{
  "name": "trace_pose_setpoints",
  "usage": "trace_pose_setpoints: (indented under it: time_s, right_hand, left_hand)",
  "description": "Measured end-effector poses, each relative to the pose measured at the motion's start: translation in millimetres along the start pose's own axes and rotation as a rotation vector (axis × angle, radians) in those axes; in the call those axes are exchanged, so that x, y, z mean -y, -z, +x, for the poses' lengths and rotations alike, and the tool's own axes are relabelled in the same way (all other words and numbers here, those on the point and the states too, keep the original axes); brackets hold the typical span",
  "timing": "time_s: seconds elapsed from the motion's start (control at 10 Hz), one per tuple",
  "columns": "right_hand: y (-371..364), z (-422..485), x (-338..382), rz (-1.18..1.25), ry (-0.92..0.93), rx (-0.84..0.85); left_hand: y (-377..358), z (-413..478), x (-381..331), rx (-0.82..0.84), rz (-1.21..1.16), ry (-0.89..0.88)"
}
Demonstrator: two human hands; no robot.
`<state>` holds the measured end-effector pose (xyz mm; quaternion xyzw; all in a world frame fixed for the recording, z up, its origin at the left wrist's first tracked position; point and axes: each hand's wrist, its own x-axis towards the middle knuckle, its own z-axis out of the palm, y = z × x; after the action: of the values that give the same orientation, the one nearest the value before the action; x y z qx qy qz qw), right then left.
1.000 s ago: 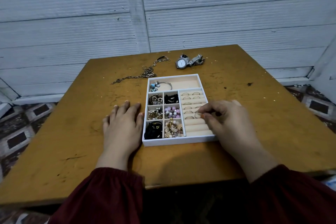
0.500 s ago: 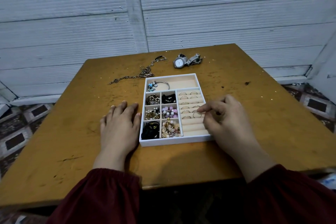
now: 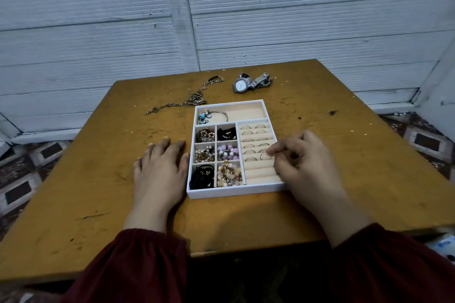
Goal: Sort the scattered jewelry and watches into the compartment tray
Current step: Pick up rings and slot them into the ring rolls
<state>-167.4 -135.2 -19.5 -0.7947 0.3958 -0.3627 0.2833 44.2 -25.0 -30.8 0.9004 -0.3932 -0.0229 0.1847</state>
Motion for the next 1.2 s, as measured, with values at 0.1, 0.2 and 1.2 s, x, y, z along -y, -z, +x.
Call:
trace_pose_setpoints:
  time_s: [0.1, 0.2, 1.2]
  right_hand:
    - [-0.3, -0.1, -1.5, -0.014, 0.000, 0.005]
    - [-0.8, -0.3, -1.5, -0.023, -0.006, 0.026]
    - [-3.8, -2.4, -1.9, -0.041, 0.054, 0.018]
  left_hand:
    - [0.3, -0.9, 0.2, -0.004, -0.006, -0.001]
    - [0.5, -0.6, 0.0, -0.005, -0.004, -0.002]
    - [-1.1, 0.9, 2.2, -0.009, 0.004, -0.003]
